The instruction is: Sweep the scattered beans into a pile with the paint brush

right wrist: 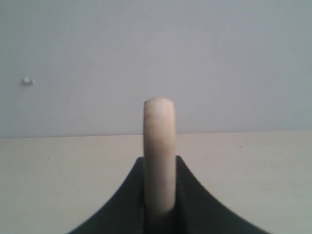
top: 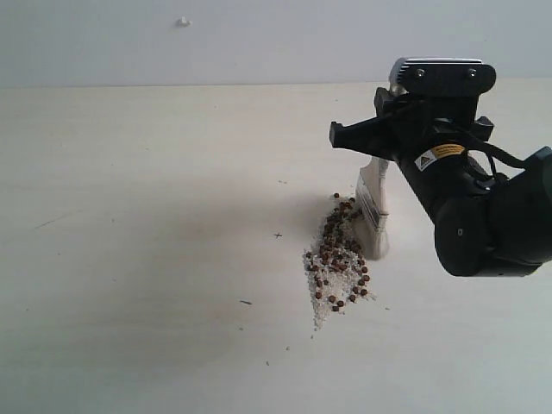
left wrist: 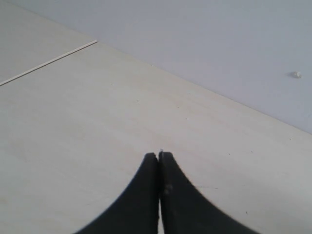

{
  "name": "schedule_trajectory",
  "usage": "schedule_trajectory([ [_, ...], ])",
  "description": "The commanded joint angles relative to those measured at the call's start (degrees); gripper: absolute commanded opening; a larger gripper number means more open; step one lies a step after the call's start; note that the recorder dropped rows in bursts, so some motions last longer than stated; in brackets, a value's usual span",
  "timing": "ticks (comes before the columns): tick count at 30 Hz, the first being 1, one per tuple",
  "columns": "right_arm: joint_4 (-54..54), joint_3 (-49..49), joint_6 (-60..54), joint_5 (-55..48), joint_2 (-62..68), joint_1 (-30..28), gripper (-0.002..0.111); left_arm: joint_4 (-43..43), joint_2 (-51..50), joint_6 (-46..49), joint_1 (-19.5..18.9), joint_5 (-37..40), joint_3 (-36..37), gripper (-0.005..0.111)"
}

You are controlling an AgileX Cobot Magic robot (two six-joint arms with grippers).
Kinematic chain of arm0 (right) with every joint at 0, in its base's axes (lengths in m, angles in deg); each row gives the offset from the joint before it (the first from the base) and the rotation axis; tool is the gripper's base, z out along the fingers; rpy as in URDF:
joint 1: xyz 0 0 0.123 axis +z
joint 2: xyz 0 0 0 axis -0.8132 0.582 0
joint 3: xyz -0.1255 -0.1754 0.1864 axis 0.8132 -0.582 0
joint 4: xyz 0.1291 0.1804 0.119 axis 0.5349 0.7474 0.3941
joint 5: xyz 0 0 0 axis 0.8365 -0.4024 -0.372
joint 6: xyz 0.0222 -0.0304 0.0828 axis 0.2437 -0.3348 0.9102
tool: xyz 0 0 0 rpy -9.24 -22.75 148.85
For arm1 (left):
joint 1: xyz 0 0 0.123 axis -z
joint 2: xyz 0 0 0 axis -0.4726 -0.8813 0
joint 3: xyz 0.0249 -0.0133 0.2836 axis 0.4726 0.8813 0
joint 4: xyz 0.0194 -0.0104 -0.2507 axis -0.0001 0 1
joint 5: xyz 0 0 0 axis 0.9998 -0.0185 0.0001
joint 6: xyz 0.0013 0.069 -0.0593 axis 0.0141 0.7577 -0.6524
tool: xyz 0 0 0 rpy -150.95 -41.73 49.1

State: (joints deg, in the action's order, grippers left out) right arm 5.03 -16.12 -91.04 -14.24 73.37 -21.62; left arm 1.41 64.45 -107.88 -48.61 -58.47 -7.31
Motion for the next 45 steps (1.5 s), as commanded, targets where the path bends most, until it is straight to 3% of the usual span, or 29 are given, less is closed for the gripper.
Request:
schedule_trajectory([
  [1, -1.0, 1.3, 1.4, -1.6, 0.5, -0.1, 0.0, 0.4, 0.1, 0.1, -0.2, 0.1, 0.2, 0.0],
  [9, -1.9, 1.3, 1.1, -2.3, 0.0, -0.1, 0.0, 0.4, 0.1, 0.1, -0.2, 0.1, 0.2, 0.0],
  [14, 3.7, 1.2, -4.9, -4.1, -5.2, -0.1, 0.0, 0.4, 0.1, 0.1, -0.2, 0.1, 0.2, 0.0],
  [21, 1.0, 1.0, -11.8, -16.2, -18.2, -0.1, 0.0, 0.4, 0.1, 0.1, -0.2, 0.1, 0.2, 0.0],
  [24, -8.4, -2.0, -8.7, -19.1, -23.8, -0.1, 0.0, 0.4, 0.1, 0.1, -0.2, 0.1, 0.2, 0.0],
  [27, -22.2, -7.4, 3.3, -17.5, -29.3, -0.1, 0.0, 0.4, 0.1, 0.1, -0.2, 0.1, 0.2, 0.0],
  [34, -43.7, -20.2, 21.6, -2.4, -33.8, -0.1, 0.0, 0.4, 0.1, 0.1, -0.2, 0.1, 0.2, 0.0],
  [38, -54.9, -22.1, 27.0, -1.0, -32.9, -0.1, 0.0, 0.4, 0.1, 0.1, -0.2, 0.1, 0.2, 0.0],
  [45, -59.9, -22.1, 30.9, -0.6, -28.8, -0.1, 0.0, 0.4, 0.1, 0.1, -0.2, 0.1, 0.2, 0.0],
])
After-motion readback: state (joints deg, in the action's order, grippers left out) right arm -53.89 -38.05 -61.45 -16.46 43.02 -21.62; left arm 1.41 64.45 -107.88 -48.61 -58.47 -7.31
